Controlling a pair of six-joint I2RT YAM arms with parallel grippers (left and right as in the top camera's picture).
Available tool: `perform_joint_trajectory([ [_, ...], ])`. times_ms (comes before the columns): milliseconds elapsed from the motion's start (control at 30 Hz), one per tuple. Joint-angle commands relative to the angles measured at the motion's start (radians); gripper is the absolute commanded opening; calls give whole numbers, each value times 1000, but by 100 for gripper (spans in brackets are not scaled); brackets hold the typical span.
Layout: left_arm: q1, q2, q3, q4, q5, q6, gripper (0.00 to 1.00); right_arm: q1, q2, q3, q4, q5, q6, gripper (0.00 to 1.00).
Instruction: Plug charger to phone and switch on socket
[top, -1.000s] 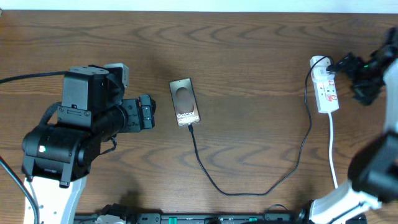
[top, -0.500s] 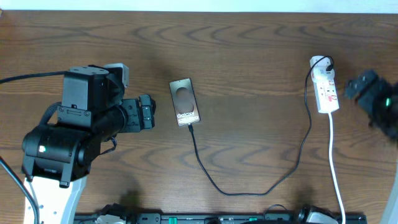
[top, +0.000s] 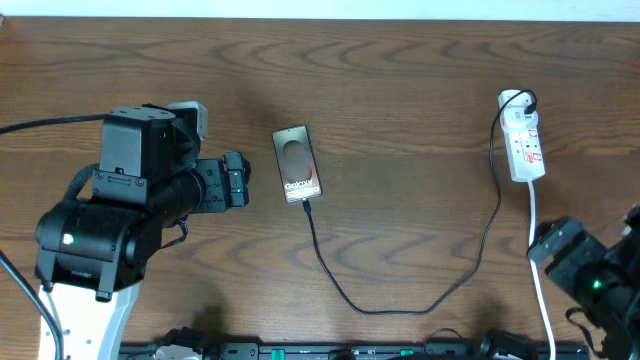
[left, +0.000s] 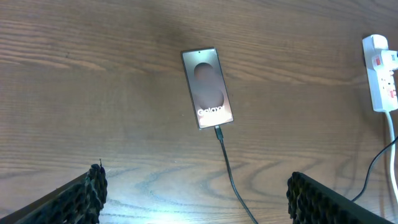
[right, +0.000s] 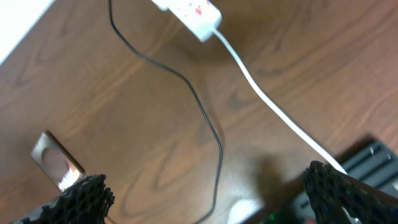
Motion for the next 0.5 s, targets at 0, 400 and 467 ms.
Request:
perform_joint_trajectory([
  [0, 3, -3, 4, 0, -13, -12, 91, 5, -8, -5, -40, 11, -13, 99],
  [400, 3, -3, 4, 0, -13, -13, 91, 5, -9, -5, -61, 11, -13, 99],
  [467, 3, -3, 4, 0, -13, -13, 91, 5, -15, -5, -69, 22, -14, 99],
])
